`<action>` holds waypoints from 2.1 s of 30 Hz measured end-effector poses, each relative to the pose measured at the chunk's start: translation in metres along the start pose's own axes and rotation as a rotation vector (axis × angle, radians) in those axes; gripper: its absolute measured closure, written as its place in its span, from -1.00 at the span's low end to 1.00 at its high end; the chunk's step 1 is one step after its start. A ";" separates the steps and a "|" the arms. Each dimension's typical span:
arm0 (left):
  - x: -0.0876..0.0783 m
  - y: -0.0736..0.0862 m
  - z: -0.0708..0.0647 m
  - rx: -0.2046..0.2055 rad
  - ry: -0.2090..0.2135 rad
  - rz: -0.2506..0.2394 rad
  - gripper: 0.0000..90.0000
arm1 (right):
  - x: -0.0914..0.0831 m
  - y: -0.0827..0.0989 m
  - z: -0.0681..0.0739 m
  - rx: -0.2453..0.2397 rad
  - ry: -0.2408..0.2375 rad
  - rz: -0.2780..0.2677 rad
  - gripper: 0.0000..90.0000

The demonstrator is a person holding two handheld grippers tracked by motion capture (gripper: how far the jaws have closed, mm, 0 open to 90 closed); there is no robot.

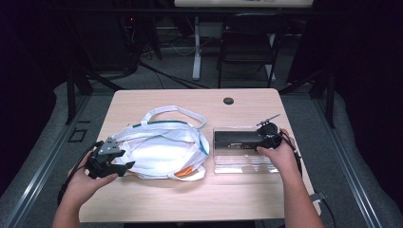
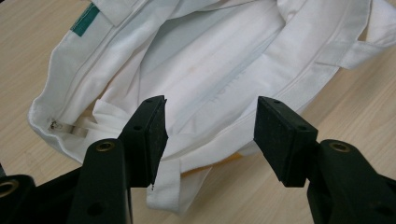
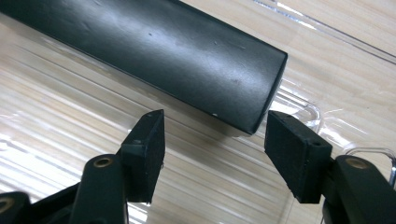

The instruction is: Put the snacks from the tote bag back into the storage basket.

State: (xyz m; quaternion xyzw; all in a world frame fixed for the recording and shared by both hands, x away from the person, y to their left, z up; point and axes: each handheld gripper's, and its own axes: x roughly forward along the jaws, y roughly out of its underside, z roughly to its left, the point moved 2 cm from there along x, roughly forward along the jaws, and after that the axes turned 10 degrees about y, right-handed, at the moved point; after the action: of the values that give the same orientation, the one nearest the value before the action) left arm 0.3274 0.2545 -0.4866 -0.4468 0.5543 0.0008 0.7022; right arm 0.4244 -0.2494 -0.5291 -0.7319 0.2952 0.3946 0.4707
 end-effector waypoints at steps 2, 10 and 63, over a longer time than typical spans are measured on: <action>0.001 -0.001 0.000 0.001 0.001 -0.003 -0.02 | -0.004 0.000 0.001 0.012 -0.021 -0.017 -0.14; 0.003 -0.005 0.000 0.007 0.005 -0.004 -0.02 | -0.019 0.001 0.006 0.007 -0.029 -0.053 -0.04; 0.022 -0.033 -0.003 0.039 0.051 -0.044 -0.01 | -0.108 0.007 0.103 -0.152 -0.248 -0.277 0.47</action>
State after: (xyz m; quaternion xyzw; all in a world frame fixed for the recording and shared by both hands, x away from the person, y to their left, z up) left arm 0.3498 0.2221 -0.4832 -0.4450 0.5618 -0.0368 0.6964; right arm 0.3326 -0.1510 -0.4653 -0.7446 0.1007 0.4346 0.4965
